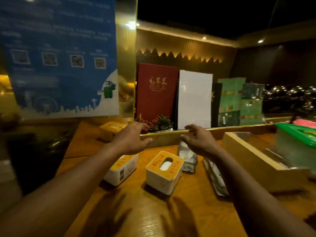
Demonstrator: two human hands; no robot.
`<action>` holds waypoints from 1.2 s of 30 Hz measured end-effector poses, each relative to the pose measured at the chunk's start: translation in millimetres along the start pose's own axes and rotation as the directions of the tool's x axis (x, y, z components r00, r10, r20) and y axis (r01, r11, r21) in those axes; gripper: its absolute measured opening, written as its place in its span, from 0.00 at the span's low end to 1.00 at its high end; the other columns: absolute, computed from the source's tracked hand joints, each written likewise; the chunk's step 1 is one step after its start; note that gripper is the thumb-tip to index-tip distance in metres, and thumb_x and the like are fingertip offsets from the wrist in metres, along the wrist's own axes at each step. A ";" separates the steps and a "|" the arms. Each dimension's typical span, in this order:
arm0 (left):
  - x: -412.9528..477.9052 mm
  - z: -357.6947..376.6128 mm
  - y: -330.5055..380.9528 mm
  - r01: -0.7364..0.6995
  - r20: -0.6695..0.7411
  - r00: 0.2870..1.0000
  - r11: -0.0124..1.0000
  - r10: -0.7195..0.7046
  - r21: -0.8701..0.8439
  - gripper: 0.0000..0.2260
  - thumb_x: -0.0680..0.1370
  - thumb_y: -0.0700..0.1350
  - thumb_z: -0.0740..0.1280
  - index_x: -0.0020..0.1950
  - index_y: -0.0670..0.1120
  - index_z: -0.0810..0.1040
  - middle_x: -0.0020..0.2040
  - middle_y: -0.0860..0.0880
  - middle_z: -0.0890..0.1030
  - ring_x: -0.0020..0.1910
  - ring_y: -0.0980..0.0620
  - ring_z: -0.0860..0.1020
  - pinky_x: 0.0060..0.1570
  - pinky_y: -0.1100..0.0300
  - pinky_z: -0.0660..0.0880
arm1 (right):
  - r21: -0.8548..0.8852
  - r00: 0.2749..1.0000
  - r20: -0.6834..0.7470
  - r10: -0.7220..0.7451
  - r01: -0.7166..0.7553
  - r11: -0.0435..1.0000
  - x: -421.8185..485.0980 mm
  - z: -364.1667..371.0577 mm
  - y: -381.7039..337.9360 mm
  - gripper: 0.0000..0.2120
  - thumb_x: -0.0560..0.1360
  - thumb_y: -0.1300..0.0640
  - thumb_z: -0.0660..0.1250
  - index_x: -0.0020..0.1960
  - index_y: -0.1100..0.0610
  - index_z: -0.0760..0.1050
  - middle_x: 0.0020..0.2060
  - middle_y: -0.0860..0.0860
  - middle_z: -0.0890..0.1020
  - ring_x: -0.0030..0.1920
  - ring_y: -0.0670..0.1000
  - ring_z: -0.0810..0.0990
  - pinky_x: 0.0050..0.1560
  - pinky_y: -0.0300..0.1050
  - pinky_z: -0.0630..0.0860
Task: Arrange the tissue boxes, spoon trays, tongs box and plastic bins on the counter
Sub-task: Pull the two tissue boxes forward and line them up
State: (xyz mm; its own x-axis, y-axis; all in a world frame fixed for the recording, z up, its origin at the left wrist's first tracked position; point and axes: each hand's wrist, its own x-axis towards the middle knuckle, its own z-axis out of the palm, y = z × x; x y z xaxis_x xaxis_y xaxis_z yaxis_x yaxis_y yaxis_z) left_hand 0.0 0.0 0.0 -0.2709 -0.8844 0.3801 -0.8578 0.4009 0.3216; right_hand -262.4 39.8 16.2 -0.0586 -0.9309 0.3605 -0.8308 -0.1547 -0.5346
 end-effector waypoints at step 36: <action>-101.3 126.1 -180.8 0.300 -0.012 0.946 0.886 -0.325 -0.353 0.27 0.75 0.49 0.75 0.71 0.64 0.72 0.83 0.58 0.44 0.80 0.43 0.56 0.67 0.43 0.74 | -0.385 0.922 0.224 -0.317 0.382 0.840 -2.0 261.8 -22.5 0.22 0.76 0.36 0.63 0.62 0.48 0.77 0.64 0.49 0.80 0.74 0.57 0.66 0.77 0.62 0.42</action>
State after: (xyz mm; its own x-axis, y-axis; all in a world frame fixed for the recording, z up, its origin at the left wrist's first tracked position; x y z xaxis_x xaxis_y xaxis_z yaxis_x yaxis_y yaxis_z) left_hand 127.4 -13.0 -206.0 0.0283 -0.9637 0.2656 -0.6872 0.1742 0.7052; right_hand -98.6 -41.4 -172.7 0.3329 -0.8831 0.3306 -0.9335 -0.3582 -0.0169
